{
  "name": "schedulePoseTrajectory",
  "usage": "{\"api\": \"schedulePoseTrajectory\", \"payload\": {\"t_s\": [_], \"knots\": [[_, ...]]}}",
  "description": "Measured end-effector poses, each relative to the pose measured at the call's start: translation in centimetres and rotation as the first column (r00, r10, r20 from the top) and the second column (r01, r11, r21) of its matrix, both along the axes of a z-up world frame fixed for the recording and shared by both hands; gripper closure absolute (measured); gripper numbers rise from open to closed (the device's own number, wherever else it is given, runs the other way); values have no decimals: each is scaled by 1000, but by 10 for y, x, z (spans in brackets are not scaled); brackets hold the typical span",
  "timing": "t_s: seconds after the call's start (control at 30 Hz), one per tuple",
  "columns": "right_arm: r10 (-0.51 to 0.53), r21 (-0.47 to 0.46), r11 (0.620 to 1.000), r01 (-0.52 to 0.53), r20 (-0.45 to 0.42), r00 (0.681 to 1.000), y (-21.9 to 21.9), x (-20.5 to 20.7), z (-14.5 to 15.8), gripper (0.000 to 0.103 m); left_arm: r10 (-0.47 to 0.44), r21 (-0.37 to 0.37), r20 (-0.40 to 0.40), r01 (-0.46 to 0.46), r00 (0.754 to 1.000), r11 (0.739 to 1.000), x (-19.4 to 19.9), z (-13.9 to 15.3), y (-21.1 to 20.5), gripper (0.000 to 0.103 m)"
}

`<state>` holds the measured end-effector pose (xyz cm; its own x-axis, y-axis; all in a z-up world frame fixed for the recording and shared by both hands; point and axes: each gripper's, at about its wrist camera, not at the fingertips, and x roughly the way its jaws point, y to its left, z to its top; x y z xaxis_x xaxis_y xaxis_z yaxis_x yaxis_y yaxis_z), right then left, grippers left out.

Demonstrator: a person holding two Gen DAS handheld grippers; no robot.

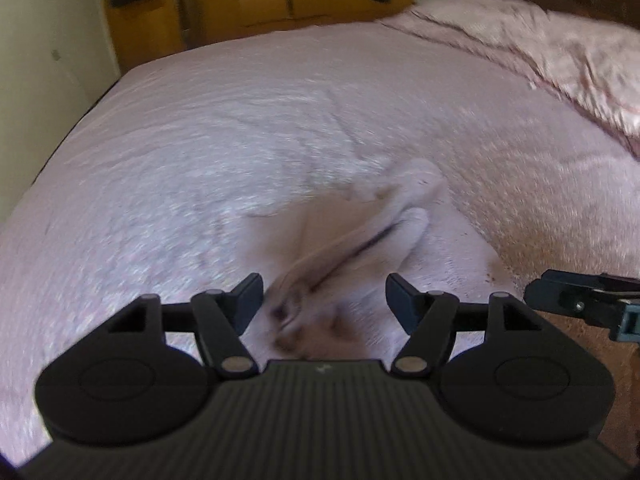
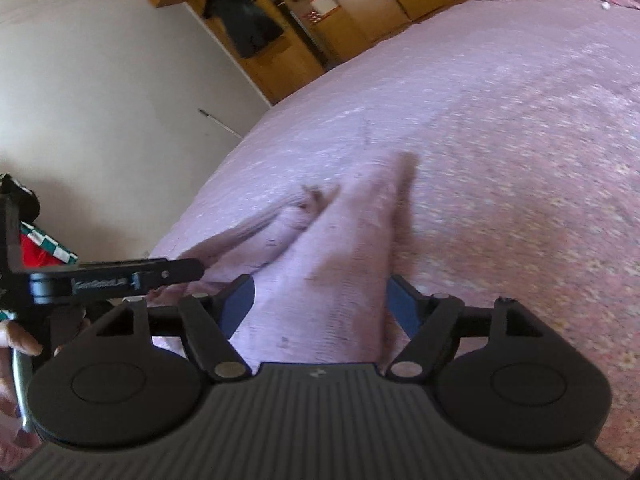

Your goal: Fold small clothes

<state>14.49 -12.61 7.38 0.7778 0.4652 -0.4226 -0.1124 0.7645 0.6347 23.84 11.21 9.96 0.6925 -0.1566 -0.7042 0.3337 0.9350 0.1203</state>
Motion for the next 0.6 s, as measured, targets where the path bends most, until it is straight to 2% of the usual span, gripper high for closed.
{"api": "schedulePoseTrajectory", "payload": {"t_s": [0.13, 0.23, 0.33, 0.37, 0.4, 0.43, 0.47, 0.53, 0.6], "knots": [[-18, 8, 1000, 18, -9, 1000, -13, -5, -9, 22, -62, 103, -2, 62, 998, 993, 15, -15, -29, 34], [-35, 30, 999, 36, -26, 999, -16, -5, -15, 21, -47, 208, -11, 49, 999, 977, 26, -33, -46, 34], [-47, 60, 997, 50, -45, 998, -21, -8, -18, 21, -34, 223, -16, 37, 999, 974, 33, -48, -52, 34], [-45, 61, 997, 48, -47, 998, -21, -8, -20, 21, -31, 219, -3, 31, 1000, 975, 34, -49, -50, 34], [-44, 58, 997, 46, -48, 998, -20, -7, -21, 21, -29, 202, 11, 26, 1000, 979, 35, -49, -49, 40], [-44, 54, 997, 46, -48, 998, -20, -8, -22, 21, -33, 163, 13, 31, 999, 986, 35, -48, -47, 74], [-44, 53, 997, 46, -51, 998, -19, -8, -23, 20, -24, 123, 8, 23, 1000, 992, 37, -45, -43, 86], [-36, 61, 997, 39, -55, 998, -16, -6, -24, 20, 42, 37, 41, -43, 998, 998, 37, -36, -30, 86], [-26, 61, 998, 28, -46, 999, -13, -4, -24, 20, 115, -24, 94, -113, 989, 993, 35, -28, -11, 86]]}}
